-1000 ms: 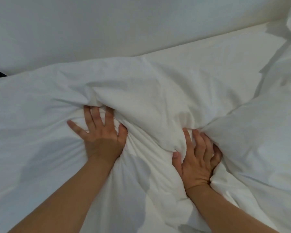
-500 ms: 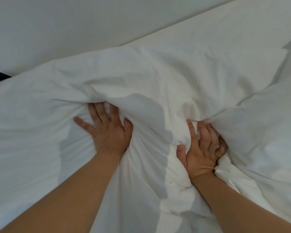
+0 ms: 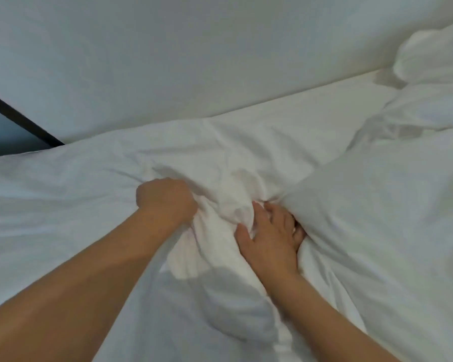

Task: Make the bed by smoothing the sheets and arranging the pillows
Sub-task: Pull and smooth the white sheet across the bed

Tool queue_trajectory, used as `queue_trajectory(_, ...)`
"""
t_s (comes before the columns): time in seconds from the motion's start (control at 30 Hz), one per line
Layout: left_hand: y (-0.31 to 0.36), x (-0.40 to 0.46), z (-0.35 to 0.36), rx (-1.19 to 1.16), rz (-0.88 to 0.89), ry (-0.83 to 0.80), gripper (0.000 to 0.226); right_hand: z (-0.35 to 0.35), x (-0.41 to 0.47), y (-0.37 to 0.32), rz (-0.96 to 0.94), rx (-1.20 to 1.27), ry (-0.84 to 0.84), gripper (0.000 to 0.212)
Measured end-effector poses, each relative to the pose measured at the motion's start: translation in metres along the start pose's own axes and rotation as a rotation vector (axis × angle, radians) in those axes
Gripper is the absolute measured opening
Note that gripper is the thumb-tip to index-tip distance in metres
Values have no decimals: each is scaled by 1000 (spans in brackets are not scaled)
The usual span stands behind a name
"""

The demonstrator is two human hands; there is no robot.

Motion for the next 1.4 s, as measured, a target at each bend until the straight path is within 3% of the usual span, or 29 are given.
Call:
queue_trajectory(0.07,22,-12,-77,-253,126,345,15,-76,12,1,0,339,21,40)
queue_trajectory(0.1,39,-15,-107,-398,236,520,22,-125,21,7,-37,358,174,34)
queue_trajectory(0.13,61,-14,-121,-572,369,588,33,-173,31,14,-107,221,357,28)
queue_trajectory(0.17,89,-9,-121,-727,513,501,44,-204,41,23,-143,25,467,27)
queue_trajectory(0.2,125,-1,-104,-798,615,329,53,-212,54,38,-108,-191,424,41)
queue_trajectory(0.27,189,18,-40,-653,616,-40,72,-169,72,99,71,-420,23,74)
queue_trajectory(0.3,205,28,-15,-577,567,-103,77,-142,68,131,179,-443,-163,83)
queue_trajectory(0.43,212,39,-2,-509,495,38,55,-119,59,175,304,-414,-325,89)
queue_trajectory(0.53,206,24,-37,-447,545,238,32,-144,84,144,244,-503,-454,53)
queue_trajectory(0.6,176,34,-92,-708,478,446,19,-198,114,111,141,-502,-214,24)
queue_trajectory(0.63,149,51,-117,-892,332,560,18,-230,127,103,91,-457,-24,13)
queue_trajectory(0.7,102,93,-134,-1230,-2,619,28,-277,143,111,11,-386,337,13)
queue_trajectory(0.73,102,101,-122,-1248,-90,564,35,-275,144,125,28,-400,381,18)
queue_trajectory(0.83,186,89,-46,-887,58,418,57,-165,135,209,140,-482,225,59)
queue_trajectory(0.9,227,101,-19,-646,81,502,66,-126,138,227,107,-567,301,66)
queue_trajectory(1.03,237,153,-40,-615,8,516,60,-129,159,234,81,-515,327,72)
queue_trajectory(1.17,240,144,-52,-558,26,378,67,-124,158,236,43,-467,340,70)
queue_trajectory(1.27,225,106,-79,-836,198,302,66,-126,159,244,29,-471,358,69)
queue_trajectory(1.33,220,37,-93,-979,405,412,61,-122,162,245,23,-432,331,70)
queue_trajectory(1.4,241,-15,-69,-889,471,366,59,-123,162,242,24,-424,347,70)
Point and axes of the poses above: each hand's wrist, its own x-axis towards the middle knuckle, its own z-axis out of the palm, y = z × x, the point moved 7 cm from there along x, towards the middle knuckle, and after that the axes turned 6 degrees about -y, right-handed, at the moved point
